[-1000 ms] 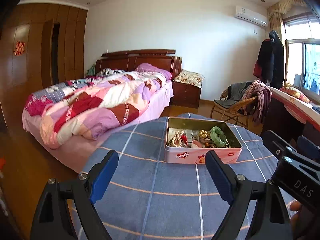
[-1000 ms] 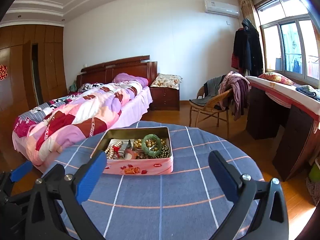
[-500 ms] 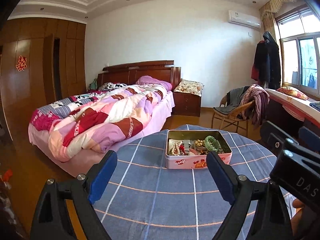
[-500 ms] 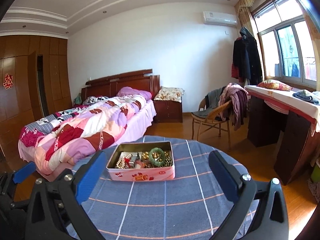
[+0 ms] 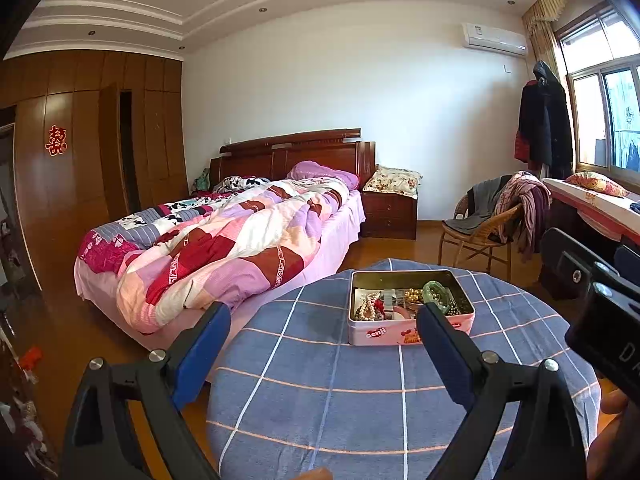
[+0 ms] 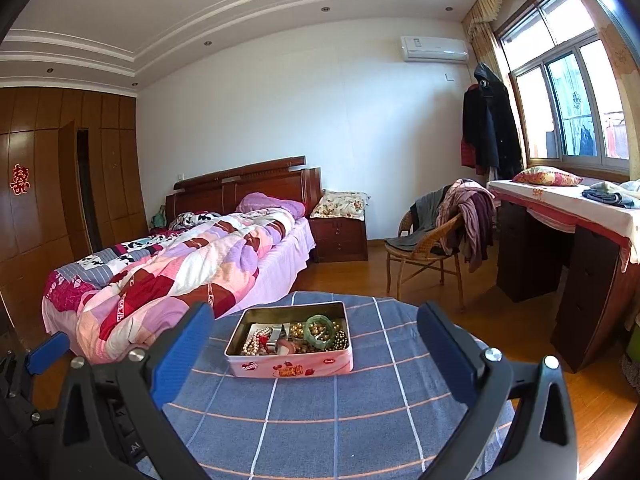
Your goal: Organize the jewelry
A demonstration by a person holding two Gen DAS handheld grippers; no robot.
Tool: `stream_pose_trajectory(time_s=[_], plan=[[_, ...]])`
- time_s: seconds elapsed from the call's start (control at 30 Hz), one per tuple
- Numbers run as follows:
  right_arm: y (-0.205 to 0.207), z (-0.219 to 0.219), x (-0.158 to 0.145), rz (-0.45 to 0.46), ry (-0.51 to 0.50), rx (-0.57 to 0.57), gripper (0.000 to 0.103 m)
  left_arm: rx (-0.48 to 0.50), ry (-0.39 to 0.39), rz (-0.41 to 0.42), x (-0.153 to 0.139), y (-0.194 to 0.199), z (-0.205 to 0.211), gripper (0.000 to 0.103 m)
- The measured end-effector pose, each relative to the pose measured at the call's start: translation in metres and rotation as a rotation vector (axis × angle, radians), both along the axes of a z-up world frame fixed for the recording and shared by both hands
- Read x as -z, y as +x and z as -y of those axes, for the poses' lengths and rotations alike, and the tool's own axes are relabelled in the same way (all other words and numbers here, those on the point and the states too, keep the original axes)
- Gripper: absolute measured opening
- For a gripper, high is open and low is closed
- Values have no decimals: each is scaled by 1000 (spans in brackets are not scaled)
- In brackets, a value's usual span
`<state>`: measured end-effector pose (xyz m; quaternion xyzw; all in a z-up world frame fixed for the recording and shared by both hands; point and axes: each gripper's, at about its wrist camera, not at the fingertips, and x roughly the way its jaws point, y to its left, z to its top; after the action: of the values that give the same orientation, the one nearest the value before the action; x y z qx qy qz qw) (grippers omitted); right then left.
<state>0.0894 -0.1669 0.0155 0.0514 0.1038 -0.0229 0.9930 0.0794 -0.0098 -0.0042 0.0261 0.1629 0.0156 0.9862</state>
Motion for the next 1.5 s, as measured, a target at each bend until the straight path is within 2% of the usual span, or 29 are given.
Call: stream_pose_trajectory(time_s=[1.5], plan=[[-8,4,-3,12,22,9,103,-2,15,21,-8,-6,3,95]])
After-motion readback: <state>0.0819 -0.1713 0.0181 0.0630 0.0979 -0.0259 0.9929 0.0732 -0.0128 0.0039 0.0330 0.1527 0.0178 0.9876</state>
